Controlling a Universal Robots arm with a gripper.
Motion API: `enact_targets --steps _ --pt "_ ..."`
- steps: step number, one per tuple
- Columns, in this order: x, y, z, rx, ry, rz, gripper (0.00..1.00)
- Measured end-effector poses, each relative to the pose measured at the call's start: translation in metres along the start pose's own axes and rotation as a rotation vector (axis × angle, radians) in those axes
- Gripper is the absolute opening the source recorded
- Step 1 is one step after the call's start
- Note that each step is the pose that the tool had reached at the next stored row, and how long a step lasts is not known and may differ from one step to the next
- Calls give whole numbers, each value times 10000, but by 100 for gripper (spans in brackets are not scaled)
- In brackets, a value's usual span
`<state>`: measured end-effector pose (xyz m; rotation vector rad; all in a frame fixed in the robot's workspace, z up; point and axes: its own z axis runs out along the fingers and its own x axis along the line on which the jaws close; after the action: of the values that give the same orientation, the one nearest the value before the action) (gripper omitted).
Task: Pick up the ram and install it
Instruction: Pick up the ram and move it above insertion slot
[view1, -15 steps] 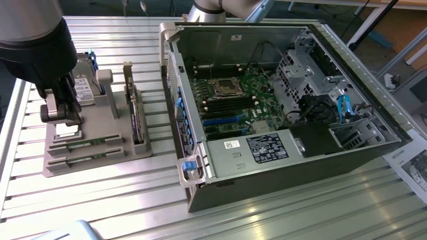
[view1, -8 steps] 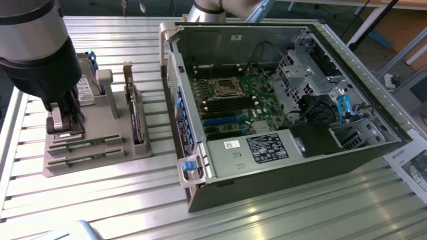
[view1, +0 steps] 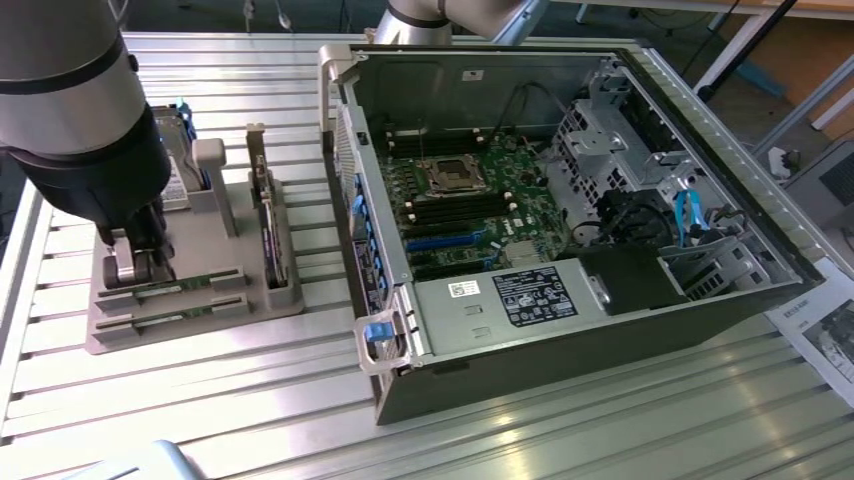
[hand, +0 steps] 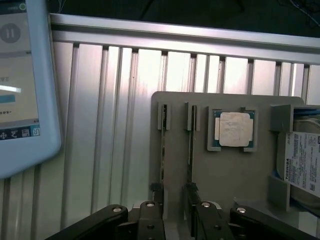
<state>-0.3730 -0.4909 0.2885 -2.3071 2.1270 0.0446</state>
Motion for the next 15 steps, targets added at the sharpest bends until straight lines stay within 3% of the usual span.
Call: enact_targets --steps 2,9,15 --pt "11 1 39 0 1 0 31" --pt "12 0 41 0 0 0 31" --pt "12 -9 40 -41 -3 1 31"
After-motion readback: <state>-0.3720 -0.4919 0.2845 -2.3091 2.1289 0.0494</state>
